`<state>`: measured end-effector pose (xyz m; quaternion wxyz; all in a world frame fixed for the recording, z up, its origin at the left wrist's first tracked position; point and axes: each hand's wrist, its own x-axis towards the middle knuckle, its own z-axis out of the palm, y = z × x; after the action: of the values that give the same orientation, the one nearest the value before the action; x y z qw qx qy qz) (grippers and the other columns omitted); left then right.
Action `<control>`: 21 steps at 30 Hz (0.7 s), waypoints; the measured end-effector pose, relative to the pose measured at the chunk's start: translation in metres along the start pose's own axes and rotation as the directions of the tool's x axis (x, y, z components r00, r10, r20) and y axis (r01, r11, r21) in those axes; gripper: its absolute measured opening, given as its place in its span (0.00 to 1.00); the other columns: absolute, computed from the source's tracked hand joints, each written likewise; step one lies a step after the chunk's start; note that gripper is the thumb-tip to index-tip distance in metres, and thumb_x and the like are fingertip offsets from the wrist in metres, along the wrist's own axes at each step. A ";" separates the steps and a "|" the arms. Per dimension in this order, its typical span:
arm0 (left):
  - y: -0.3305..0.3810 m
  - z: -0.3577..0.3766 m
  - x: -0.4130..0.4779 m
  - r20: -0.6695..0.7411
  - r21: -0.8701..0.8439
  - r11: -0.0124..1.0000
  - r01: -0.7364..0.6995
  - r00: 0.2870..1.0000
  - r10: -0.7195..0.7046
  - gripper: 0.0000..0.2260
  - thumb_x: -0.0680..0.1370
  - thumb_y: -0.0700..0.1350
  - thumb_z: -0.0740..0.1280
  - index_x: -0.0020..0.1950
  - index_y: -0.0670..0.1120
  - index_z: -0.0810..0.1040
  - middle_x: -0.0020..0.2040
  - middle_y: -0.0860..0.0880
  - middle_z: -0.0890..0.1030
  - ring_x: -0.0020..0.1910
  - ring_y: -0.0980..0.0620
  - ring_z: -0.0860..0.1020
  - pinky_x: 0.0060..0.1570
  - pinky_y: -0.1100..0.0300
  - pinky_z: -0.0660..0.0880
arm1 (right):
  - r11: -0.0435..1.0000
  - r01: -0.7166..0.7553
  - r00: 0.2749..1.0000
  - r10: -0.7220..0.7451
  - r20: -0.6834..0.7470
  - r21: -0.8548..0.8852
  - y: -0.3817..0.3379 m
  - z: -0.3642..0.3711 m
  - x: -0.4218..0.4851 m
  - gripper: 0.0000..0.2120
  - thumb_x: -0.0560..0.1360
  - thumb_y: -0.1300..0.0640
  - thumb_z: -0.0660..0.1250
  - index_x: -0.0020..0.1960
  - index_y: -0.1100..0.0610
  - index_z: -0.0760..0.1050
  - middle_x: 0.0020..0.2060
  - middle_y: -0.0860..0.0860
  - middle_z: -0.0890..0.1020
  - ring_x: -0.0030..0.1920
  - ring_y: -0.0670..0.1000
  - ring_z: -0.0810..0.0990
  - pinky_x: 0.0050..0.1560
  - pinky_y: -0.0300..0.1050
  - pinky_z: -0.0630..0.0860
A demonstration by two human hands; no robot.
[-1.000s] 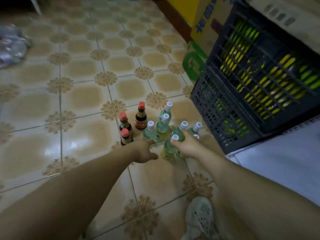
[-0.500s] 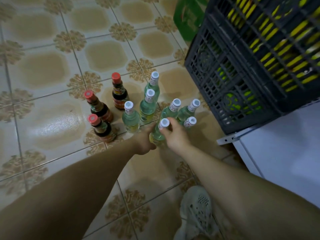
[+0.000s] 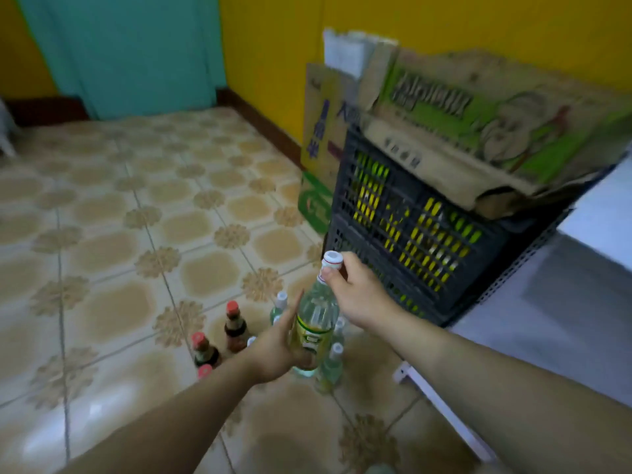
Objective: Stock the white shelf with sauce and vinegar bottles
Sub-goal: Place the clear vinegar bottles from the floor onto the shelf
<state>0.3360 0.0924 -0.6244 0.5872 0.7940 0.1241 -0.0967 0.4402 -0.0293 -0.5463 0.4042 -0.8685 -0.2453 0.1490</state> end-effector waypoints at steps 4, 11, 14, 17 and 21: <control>0.089 -0.017 -0.029 -0.155 -0.088 0.968 -0.236 0.963 0.221 0.45 0.69 0.30 0.71 0.76 0.55 0.53 0.60 0.54 0.77 0.49 0.64 0.79 0.47 0.66 0.77 | 0.990 0.121 0.982 -0.108 -0.156 0.072 -0.091 -0.076 -0.024 0.14 0.81 0.48 0.59 0.61 0.53 0.73 0.54 0.49 0.78 0.55 0.49 0.75 0.50 0.43 0.68; 0.224 -0.020 -0.095 -0.289 -0.158 0.848 -0.506 0.845 0.450 0.43 0.60 0.46 0.79 0.71 0.55 0.63 0.57 0.43 0.79 0.53 0.46 0.80 0.53 0.44 0.78 | 0.966 0.257 0.948 -0.254 -0.193 -0.011 -0.182 -0.172 -0.095 0.15 0.78 0.46 0.65 0.63 0.44 0.68 0.54 0.44 0.77 0.57 0.51 0.78 0.56 0.53 0.77; 0.257 -0.012 -0.115 -0.251 -0.140 0.821 -0.554 0.822 0.512 0.39 0.64 0.45 0.79 0.69 0.60 0.63 0.58 0.45 0.79 0.54 0.48 0.80 0.55 0.44 0.77 | 0.954 0.299 0.916 -0.278 -0.289 0.030 -0.195 -0.201 -0.123 0.08 0.79 0.47 0.63 0.57 0.47 0.71 0.49 0.46 0.80 0.50 0.53 0.81 0.41 0.49 0.79; 0.277 0.003 -0.134 -0.068 -0.088 0.814 -0.574 0.819 0.570 0.45 0.69 0.37 0.75 0.73 0.65 0.54 0.58 0.49 0.78 0.51 0.54 0.81 0.48 0.55 0.79 | 0.956 0.289 0.889 -0.250 -0.383 0.045 -0.204 -0.229 -0.150 0.10 0.80 0.46 0.62 0.58 0.49 0.72 0.46 0.47 0.80 0.43 0.50 0.81 0.32 0.46 0.79; 0.304 0.032 -0.151 -0.042 -0.098 0.769 -0.632 0.774 0.631 0.44 0.70 0.31 0.72 0.70 0.66 0.54 0.50 0.54 0.80 0.43 0.61 0.82 0.38 0.65 0.78 | 0.964 0.265 0.863 -0.232 -0.450 0.011 -0.204 -0.257 -0.177 0.11 0.79 0.43 0.61 0.57 0.47 0.72 0.52 0.50 0.80 0.49 0.52 0.81 0.43 0.52 0.82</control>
<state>0.2866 -0.0355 -0.3123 0.6266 0.7574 -0.1426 0.1156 0.3473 -0.1745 -0.2157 0.4964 -0.8254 -0.2506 -0.0978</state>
